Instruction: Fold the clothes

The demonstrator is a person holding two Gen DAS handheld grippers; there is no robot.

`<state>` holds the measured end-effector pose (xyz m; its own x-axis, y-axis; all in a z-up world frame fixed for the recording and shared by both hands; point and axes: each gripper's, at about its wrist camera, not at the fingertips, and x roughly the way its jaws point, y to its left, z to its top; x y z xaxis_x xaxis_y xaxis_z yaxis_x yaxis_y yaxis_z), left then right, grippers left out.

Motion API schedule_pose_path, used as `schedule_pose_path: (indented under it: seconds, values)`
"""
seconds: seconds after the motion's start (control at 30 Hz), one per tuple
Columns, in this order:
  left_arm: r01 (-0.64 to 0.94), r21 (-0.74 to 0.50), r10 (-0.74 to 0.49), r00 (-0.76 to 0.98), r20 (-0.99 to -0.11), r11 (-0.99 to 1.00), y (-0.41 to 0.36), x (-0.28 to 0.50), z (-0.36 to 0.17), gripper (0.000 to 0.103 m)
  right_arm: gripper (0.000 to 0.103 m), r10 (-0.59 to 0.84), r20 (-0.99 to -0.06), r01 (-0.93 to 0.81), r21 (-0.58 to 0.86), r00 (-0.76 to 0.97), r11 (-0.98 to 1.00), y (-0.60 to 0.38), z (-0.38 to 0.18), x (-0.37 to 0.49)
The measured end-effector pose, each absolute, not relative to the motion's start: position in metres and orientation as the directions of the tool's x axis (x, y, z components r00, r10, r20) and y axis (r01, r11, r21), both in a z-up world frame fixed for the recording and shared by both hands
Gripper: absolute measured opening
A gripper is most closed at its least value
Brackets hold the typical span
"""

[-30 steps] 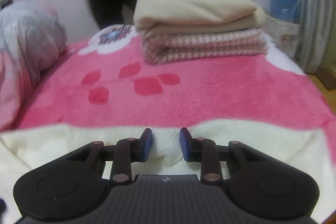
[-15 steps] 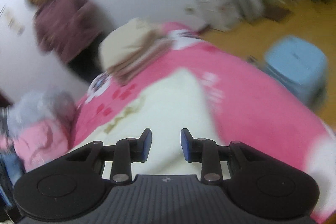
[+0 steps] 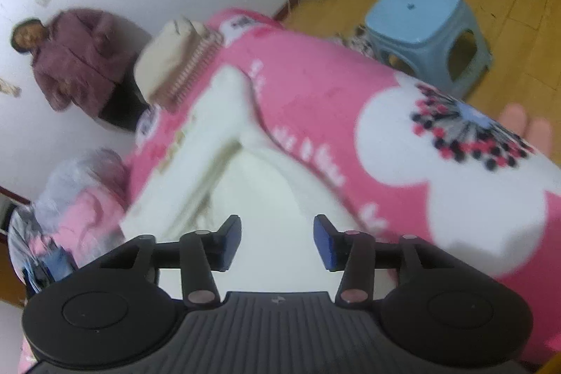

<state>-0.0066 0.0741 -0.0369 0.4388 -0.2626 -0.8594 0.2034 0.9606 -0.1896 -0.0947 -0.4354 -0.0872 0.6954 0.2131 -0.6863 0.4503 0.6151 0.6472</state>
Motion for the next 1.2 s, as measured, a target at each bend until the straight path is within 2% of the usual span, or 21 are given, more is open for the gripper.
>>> schedule_pose_path:
  seconds: [0.17, 0.37, 0.5, 0.6, 0.7, 0.83, 1.03, 1.13, 1.2]
  values:
    - [0.187, -0.225, -0.282, 0.380, -0.881, 0.956, 0.081, -0.049, -0.052, 0.050, 0.072, 0.254, -0.724, 0.458, 0.627, 0.642, 0.630, -0.439, -0.091, -0.114]
    - [0.260, -0.251, -0.329, 0.321, -0.888, 0.932, 0.073, -0.077, -0.070, 0.051, 0.082, 0.378, -0.767, 0.422, 0.614, 0.519, 0.666, -0.434, -0.103, -0.112]
    - [0.236, -0.304, -0.371, 0.339, -0.864, 0.923, 0.076, -0.075, -0.076, 0.051, 0.083, 0.371, -0.812, 0.402, 0.556, 0.451, 0.728, -0.428, -0.101, -0.099]
    - [0.204, -0.344, -0.398, 0.366, -0.841, 0.916, 0.084, -0.068, -0.083, 0.049, 0.083, 0.325, -0.824, 0.383, 0.518, 0.465, 0.765, -0.433, -0.095, -0.088]
    - [0.187, -0.377, -0.420, 0.376, -0.826, 0.907, 0.090, -0.067, -0.090, 0.042, 0.082, 0.300, -0.832, 0.407, 0.504, 0.468, 0.762, -0.445, -0.098, -0.076]
    - [0.188, -0.414, -0.455, 0.395, -0.798, 0.891, 0.096, -0.069, -0.095, 0.042, 0.082, 0.304, -0.858, 0.444, 0.482, 0.415, 0.755, -0.458, -0.111, -0.064]
    - [0.212, -0.434, -0.483, 0.383, -0.787, 0.876, 0.099, -0.076, -0.099, 0.039, 0.079, 0.492, -0.824, 0.458, 0.566, 0.281, 0.686, -0.450, -0.133, -0.066]
    - [0.202, -0.465, -0.507, 0.339, -0.793, 0.862, 0.098, -0.078, -0.104, 0.032, 0.075, 0.551, -0.809, 0.430, 0.580, 0.205, 0.692, -0.436, -0.136, -0.068]
    - [0.199, -0.471, -0.512, 0.313, -0.800, 0.859, 0.094, -0.079, -0.106, 0.025, 0.068, 0.569, -0.804, 0.406, 0.585, 0.174, 0.702, -0.429, -0.133, -0.068]
